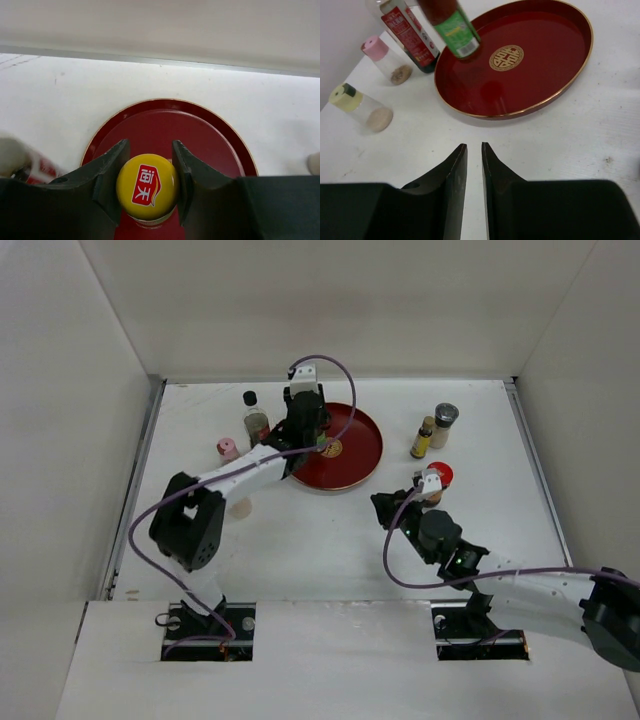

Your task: Organize the condiment bottles

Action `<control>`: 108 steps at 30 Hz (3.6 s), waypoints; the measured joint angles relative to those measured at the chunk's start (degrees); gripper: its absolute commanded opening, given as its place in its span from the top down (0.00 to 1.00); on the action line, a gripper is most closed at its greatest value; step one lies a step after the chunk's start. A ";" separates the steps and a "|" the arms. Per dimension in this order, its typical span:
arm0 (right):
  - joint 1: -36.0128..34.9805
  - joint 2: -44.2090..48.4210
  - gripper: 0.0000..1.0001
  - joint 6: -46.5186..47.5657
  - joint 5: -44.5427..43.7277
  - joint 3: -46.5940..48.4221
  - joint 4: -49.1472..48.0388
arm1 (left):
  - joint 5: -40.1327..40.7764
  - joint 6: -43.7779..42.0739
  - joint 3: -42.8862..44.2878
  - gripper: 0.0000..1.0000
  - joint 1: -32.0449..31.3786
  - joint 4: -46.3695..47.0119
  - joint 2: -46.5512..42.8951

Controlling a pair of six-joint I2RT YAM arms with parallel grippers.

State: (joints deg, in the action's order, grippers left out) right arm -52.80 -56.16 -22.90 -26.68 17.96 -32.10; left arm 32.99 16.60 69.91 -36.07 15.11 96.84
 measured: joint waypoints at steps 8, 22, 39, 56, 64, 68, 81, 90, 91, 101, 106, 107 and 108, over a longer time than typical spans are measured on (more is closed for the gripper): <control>0.00 -0.72 0.69 -0.37 2.45 0.37 0.37 | -4.42 -3.52 16.28 0.77 3.39 -0.31 17.90; -0.11 -4.72 0.67 -0.55 4.50 1.20 0.37 | -4.96 -8.66 21.05 0.62 6.05 3.34 23.43; 0.31 -3.43 0.35 -1.16 4.66 1.20 0.39 | -4.07 -9.35 14.05 0.13 4.90 10.40 16.72; 0.33 -3.32 0.04 -1.11 4.61 1.20 0.37 | 4.74 -4.28 10.19 0.37 5.66 -7.76 -11.98; 0.33 -6.21 0.02 -0.79 4.61 1.29 0.46 | 3.85 -0.61 7.93 0.34 10.25 -19.71 -9.53; 0.33 -6.88 0.02 -0.44 4.61 1.57 0.44 | 3.61 0.17 7.67 0.37 11.80 -21.46 -7.52; 0.33 -8.66 0.02 0.20 4.61 2.23 0.46 | 3.41 0.76 7.37 0.63 13.55 -21.07 -4.04; 0.33 -9.38 0.03 0.24 4.59 2.29 0.44 | 3.41 0.66 4.81 0.81 14.25 -17.97 -4.59; 0.33 -9.38 0.03 0.24 4.59 2.29 0.42 | 3.34 0.66 4.81 0.81 14.25 -18.10 -4.74; 0.33 -9.35 0.02 0.44 4.57 2.29 0.42 | 2.82 -0.83 6.43 0.82 11.98 -23.54 -6.51; 0.33 -9.35 0.02 0.44 4.57 2.29 0.42 | 3.41 -2.47 9.88 0.83 9.51 -24.37 -6.51; 0.33 -9.35 0.02 0.44 4.57 2.29 0.42 | 3.43 -2.49 10.45 0.83 9.07 -24.33 -6.51; 0.33 -9.35 0.02 0.44 4.57 2.29 0.42 | 3.43 -2.49 10.91 0.83 8.70 -24.30 -6.51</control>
State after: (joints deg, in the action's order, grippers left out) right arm -52.47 -65.52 -22.46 -22.11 20.25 -31.68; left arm 36.42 14.11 80.82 -27.38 -9.19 90.32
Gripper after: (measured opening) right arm 0.975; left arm 0.340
